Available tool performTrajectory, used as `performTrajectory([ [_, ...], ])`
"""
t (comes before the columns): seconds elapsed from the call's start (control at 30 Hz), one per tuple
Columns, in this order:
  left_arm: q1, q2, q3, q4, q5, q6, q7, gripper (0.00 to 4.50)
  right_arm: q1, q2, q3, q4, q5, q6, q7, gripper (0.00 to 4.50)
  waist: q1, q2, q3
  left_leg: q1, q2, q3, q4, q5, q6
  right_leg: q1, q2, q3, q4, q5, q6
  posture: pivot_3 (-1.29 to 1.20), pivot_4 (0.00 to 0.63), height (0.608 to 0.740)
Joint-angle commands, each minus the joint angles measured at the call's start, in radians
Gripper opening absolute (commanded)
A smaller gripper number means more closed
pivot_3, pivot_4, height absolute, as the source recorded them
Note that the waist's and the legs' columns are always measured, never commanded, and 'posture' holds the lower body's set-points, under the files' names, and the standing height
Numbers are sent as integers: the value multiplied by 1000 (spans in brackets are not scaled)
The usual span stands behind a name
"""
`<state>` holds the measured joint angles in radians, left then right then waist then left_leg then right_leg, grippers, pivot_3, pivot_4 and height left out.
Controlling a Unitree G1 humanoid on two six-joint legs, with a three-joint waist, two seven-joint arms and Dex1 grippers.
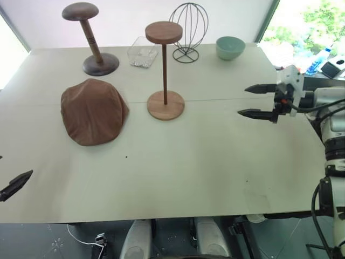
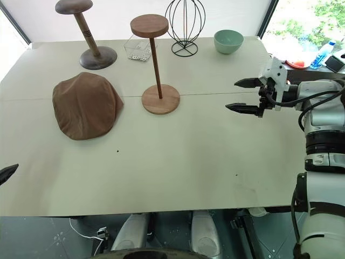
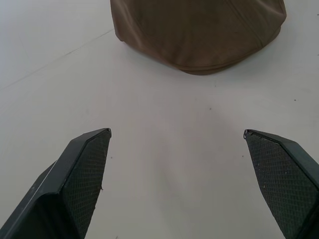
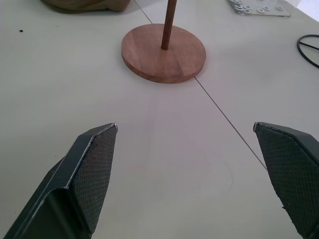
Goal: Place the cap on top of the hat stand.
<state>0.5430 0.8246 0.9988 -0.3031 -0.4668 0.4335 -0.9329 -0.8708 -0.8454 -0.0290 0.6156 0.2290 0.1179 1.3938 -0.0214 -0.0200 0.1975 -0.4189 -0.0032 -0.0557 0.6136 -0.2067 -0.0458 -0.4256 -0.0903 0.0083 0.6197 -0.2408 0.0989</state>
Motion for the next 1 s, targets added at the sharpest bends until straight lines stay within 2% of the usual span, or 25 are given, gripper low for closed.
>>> performTrajectory([
  [0.03,7,16,18,-13,-8,9,-17,4470,-27,-19,-20,8,1,-27,5,4500,0,0,0,0,0,0,0,0,0,0,0,0,0,0,0,0,150,740],
  [0.5,-49,25,18,-5,2,20,-3,4470,-29,-15,-24,1,4,-29,10,4500,0,0,0,4,0,1,2,0,0,0,1,2,8,0,0,0,150,740],
  [0.7,-93,71,-15,-43,22,-1,-6,4470,-62,-17,-11,-38,6,2,27,4500,0,0,0,5,1,1,3,0,0,0,2,3,9,0,0,0,150,740],
  [0.83,-125,97,-89,-110,93,-87,3,4470,-76,-25,-7,-219,69,123,75,4500,1,1,0,5,1,2,2,0,0,0,2,4,10,0,0,0,150,740],
  [1.0,-139,105,-203,-167,232,-215,28,4470,-64,-64,-7,-506,212,407,109,4500,2,1,0,6,1,3,2,0,0,0,2,5,10,0,0,0,150,740],
])
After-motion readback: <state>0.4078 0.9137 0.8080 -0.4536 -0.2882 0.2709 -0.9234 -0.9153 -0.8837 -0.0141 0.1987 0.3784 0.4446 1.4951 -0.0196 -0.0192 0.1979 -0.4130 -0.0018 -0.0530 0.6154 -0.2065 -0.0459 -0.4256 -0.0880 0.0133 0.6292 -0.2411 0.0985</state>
